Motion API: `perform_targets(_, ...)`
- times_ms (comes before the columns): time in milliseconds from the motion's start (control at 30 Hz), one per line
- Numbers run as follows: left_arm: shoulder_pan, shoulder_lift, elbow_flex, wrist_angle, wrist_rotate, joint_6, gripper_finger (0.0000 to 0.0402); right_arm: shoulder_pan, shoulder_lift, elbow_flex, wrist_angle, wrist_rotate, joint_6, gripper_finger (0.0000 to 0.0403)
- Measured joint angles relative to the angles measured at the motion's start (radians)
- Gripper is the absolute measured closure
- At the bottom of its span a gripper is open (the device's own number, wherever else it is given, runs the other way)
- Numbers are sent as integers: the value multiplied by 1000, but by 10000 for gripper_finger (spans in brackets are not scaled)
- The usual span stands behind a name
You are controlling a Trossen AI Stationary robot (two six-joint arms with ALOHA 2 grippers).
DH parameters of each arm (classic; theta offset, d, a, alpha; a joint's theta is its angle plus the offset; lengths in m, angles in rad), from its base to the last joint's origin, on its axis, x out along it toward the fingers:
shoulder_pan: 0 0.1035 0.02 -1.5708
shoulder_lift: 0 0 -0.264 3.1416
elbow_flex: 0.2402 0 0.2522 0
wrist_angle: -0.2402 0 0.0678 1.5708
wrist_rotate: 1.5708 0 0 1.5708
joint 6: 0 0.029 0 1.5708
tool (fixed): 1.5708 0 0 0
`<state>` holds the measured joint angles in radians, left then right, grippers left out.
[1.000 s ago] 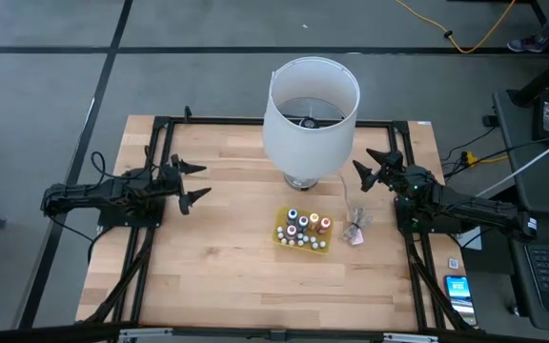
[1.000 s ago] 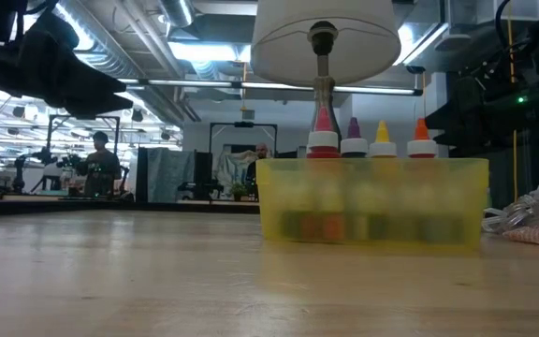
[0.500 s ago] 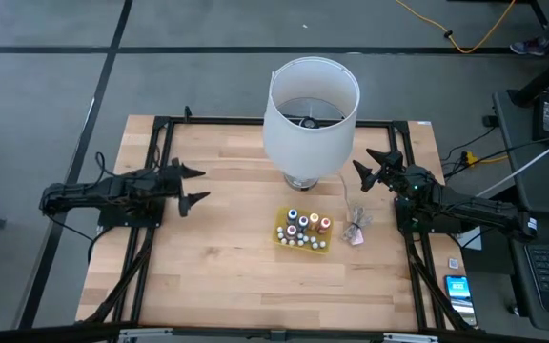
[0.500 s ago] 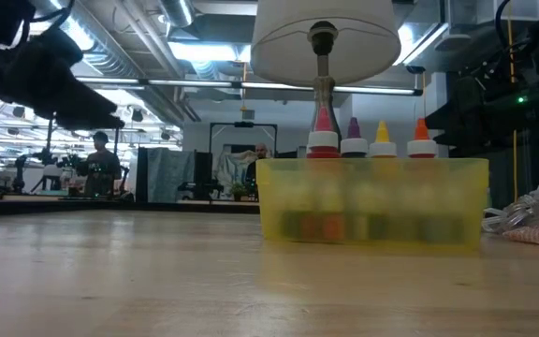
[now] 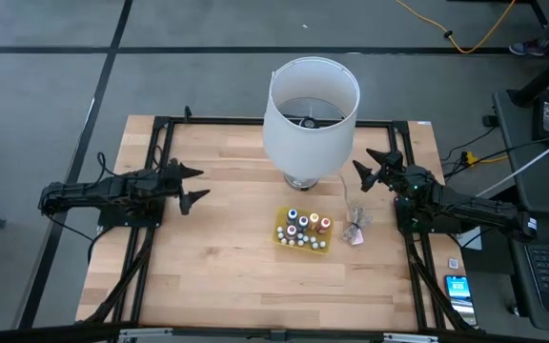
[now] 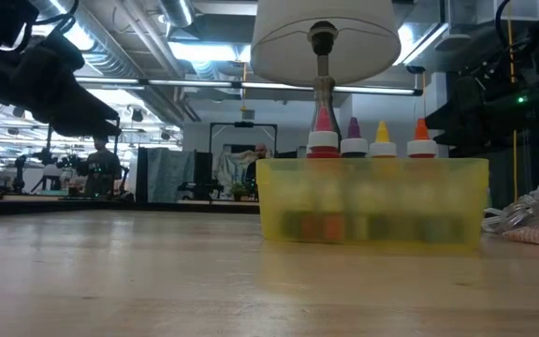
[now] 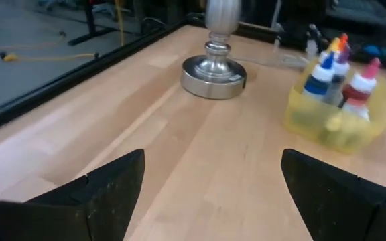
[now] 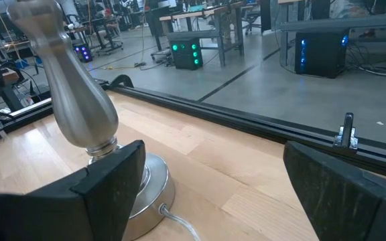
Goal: Pick & Place food coloring
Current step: Return to Home Position
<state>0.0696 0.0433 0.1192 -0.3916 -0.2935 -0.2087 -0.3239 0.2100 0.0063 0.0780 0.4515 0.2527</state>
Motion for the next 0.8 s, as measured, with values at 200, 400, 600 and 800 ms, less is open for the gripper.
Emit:
perform_targets(200, 0, 0, -2, 59, -184, -148, 56, 0, 0, 0, 0, 0, 0, 47)
perform_targets(400, -2, 0, -2, 115, -279, -53, 56, 0, 0, 0, 0, 0, 0, 47)
perform_targets(600, -4, -6, -15, 312, -99, 114, 56, 0, 0, 0, 0, 0, 0, 47)
perform_targets(800, -4, -43, -78, 513, 122, 177, 56, 0, 0, 0, 0, 0, 0, 47)
